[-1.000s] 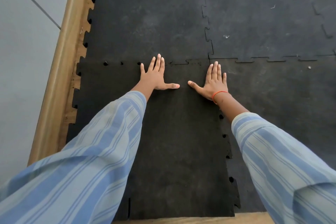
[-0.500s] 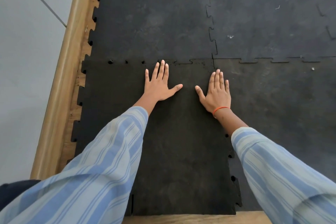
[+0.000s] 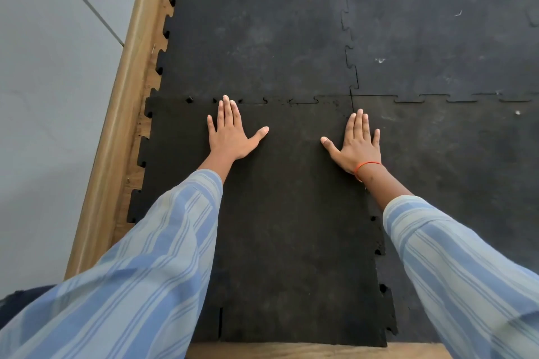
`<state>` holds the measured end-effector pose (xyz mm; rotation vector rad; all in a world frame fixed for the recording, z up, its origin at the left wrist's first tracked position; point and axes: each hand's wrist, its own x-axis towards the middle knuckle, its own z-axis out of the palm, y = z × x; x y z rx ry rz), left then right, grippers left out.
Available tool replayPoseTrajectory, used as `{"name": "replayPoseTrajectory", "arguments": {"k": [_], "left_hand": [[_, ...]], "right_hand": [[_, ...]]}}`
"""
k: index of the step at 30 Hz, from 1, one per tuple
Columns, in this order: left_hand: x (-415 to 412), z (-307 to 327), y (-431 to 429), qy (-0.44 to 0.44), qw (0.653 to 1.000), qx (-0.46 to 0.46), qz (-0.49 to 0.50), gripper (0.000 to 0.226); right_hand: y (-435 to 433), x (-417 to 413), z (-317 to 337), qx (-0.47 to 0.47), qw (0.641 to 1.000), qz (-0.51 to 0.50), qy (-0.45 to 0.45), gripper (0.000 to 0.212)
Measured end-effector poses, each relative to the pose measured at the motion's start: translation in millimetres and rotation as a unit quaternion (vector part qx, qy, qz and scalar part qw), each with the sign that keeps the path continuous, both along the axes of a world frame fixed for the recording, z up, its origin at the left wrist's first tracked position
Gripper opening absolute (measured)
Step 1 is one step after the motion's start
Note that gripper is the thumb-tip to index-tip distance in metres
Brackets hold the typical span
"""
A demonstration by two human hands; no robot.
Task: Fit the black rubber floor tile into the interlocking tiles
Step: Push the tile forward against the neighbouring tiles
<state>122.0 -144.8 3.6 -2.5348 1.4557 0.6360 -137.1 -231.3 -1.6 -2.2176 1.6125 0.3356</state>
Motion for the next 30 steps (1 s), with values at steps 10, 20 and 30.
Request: {"name": "replayPoseTrajectory", "arguments": {"k": [10, 20, 30], "left_hand": [[11.6, 11.0, -19.5, 0.041, 0.998, 0.041, -0.011, 0.120], [57.3, 4.2, 14.2, 0.019, 0.995, 0.043, 0.082, 0.135], [30.8, -2.4, 21.8, 0.003, 0.998, -0.003, 0.062, 0.114]], "right_hand": [[-0.1, 1.7, -5.3, -0.028, 0.999, -0.003, 0.019, 0.096], [42.5, -3.1, -13.7, -0.141, 0.990, -0.020, -0.016, 0.083], [40.4, -6.4, -7.7, -0.119, 0.991, -0.015, -0.068, 0.079]]}}
